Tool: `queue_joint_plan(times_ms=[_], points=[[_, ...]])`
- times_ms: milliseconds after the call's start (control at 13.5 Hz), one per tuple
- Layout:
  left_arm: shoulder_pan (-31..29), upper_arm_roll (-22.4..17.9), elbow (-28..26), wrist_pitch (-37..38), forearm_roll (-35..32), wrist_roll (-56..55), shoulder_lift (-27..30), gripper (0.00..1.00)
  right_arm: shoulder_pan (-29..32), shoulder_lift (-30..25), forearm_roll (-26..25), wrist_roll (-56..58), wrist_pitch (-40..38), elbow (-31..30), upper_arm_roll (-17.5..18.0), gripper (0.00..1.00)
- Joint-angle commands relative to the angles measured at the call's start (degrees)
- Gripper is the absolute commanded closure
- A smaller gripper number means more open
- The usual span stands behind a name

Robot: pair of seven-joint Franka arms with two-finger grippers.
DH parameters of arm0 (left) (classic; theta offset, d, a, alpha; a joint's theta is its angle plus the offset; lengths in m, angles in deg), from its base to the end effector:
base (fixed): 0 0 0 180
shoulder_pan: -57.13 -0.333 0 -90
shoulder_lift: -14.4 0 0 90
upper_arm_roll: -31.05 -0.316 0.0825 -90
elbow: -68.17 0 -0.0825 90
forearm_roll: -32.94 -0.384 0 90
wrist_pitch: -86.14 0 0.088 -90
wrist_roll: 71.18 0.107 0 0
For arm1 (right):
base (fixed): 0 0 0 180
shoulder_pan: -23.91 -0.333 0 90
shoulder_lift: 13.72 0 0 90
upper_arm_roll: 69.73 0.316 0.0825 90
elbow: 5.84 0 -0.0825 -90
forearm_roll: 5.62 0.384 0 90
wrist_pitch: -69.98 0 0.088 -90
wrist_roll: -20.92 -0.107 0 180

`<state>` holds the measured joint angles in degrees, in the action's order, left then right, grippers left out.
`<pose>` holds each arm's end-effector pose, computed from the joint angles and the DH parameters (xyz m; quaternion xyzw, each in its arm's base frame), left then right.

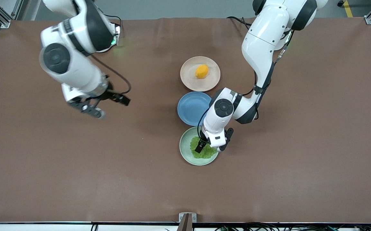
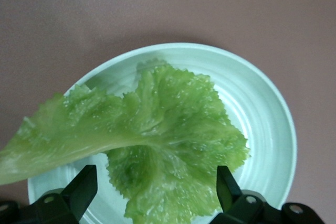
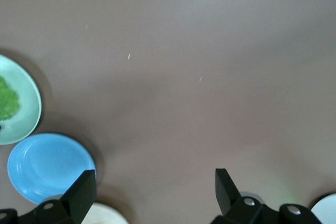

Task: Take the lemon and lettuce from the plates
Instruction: 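Grasp the lettuce with the left gripper while the right gripper reaches the lemon, then lift the lettuce with the left gripper while the right gripper grasps the lemon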

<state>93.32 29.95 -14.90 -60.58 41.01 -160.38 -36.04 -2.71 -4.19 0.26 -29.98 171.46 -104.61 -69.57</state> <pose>0.6063 -0.4270 0.1821 0.8603 0.4952 0.0200 0.1196 0.5307 0.2778 0.4725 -0.9721 0.2212 0.0775 0.0015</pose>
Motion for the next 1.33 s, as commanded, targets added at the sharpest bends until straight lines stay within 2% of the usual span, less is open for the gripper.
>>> queue_joint_plan(times_ms=[0,296,444,741,815,1037,1111,1259], points=[[0.64,-0.4,1.16,-0.33,0.72,-0.27,-0.81,0.03,-6.93,-3.28,0.62,-9.8,3.71,-5.37,-0.78,0.0],[0.64,-0.4,1.08,-0.32,0.55,-0.09,-0.46,0.23,-18.36,-2.67,-0.34,-22.56,10.41,-8.28,-0.87,0.0],[0.64,-0.31,1.07,-0.24,0.55,-0.09,-0.45,0.38,-22.57,-1.62,-0.52,-25.04,11.54,-8.45,-0.78,0.0],[0.9,-0.31,0.99,0.2,0.54,0.0,-0.02,0.69,-31.8,3.56,-0.52,-38.72,21.29,-11.0,-0.87,0.0],[1.07,-0.31,0.9,0.38,0.55,0.0,0.07,0.77,-32.78,5.14,-0.52,-41.54,22.53,-10.92,-0.78,0.0],[1.08,-0.31,0.9,3.35,0.46,0.17,1.12,0.95,-34.63,9.88,-0.52,-45.95,29.19,-10.48,-0.78,0.0],[0.99,-0.31,0.9,4.32,0.54,0.17,1.74,0.99,-35.51,12.08,-0.6,-47.44,31.83,-10.39,-0.87,0.0],[0.73,-0.4,0.9,6.26,0.55,0.17,3.32,1.0,-36.13,15.16,-0.61,-48.77,33.08,-8.82,-0.87,0.0]])
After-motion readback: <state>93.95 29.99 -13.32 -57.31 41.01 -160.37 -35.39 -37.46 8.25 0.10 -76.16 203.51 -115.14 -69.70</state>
